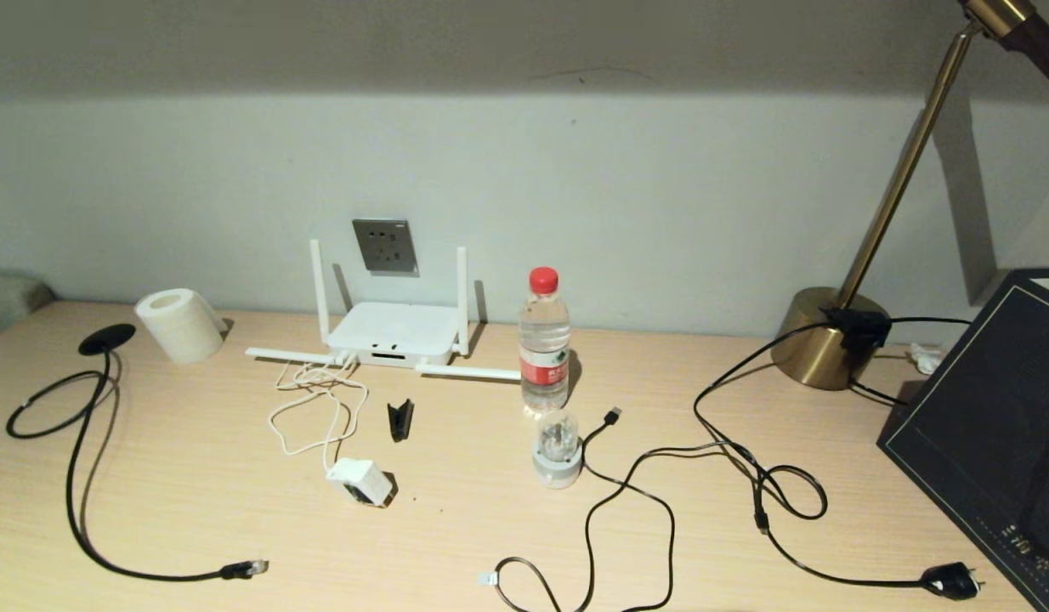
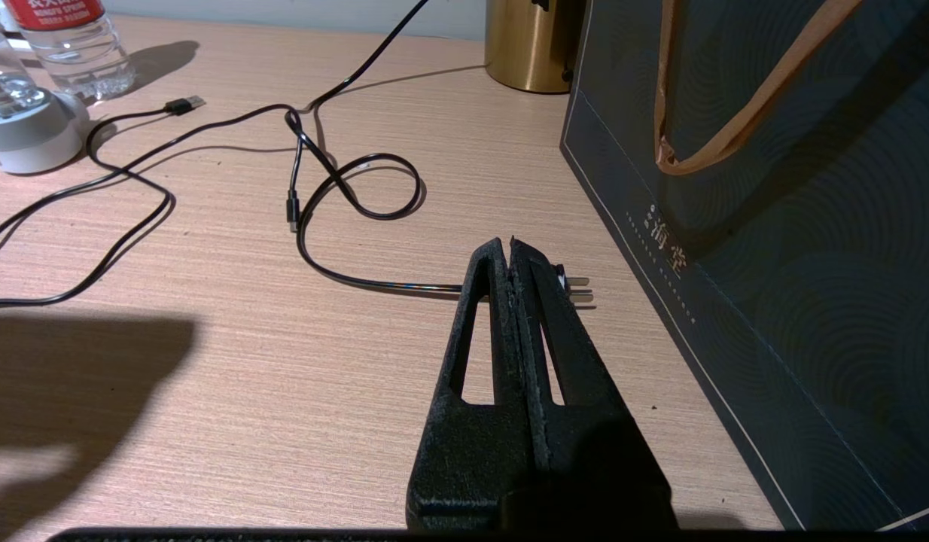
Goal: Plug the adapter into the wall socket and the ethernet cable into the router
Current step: Pick up plug
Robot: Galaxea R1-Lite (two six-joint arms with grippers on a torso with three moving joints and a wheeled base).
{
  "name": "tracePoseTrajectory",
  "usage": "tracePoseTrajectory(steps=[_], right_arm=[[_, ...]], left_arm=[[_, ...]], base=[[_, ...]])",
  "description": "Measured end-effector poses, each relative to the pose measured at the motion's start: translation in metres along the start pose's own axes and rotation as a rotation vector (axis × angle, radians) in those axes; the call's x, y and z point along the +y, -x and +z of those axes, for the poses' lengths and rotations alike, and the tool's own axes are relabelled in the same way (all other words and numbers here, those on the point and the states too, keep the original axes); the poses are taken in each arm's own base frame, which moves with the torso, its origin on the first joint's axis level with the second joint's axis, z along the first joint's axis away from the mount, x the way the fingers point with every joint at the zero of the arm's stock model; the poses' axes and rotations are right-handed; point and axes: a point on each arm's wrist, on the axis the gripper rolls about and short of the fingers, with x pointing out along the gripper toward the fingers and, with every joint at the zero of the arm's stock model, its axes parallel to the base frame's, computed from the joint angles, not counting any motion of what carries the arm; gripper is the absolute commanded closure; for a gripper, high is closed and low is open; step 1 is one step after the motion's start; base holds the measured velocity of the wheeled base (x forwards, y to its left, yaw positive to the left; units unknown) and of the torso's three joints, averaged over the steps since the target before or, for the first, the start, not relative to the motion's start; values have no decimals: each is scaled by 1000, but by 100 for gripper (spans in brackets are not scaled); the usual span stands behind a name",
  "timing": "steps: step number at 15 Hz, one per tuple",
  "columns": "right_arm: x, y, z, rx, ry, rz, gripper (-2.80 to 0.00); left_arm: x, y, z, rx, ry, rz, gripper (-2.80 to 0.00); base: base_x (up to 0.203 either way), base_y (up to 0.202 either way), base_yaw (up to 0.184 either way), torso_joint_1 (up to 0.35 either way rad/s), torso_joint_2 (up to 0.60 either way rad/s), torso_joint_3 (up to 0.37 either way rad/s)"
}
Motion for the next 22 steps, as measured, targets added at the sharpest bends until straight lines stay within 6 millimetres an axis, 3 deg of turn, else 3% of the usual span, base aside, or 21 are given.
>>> tracePoseTrajectory(steps=[7,10,12,14,16,19,22], right_arm=[[0,0,0,0,0,0,0],[0,0,0,0,1,0,0],[0,0,0,0,2,0,0],[0,0,0,0,1,0,0],[0,0,0,0,1,0,0],[0,0,0,0,1,0,0],[0,0,0,0,1,0,0]], left_arm=[[0,1,4,-24,-113,-26,0],[1,9,59,-147,-173,-76,0],[2,1,92,-114,-202,-182,0],[1,-28,112,10,-219,-299,0],[-1,-71,123,139,-243,-379,0],[-9,-159,126,258,-335,-488,0],[-18,-237,125,256,-502,-663,0]], base=[[0,0,0,0,0,0],[0,0,0,0,0,0],[0,0,0,0,0,0],[0,0,0,0,0,0],[0,0,0,0,0,0],[0,0,0,0,0,0],[0,0,0,0,0,0]])
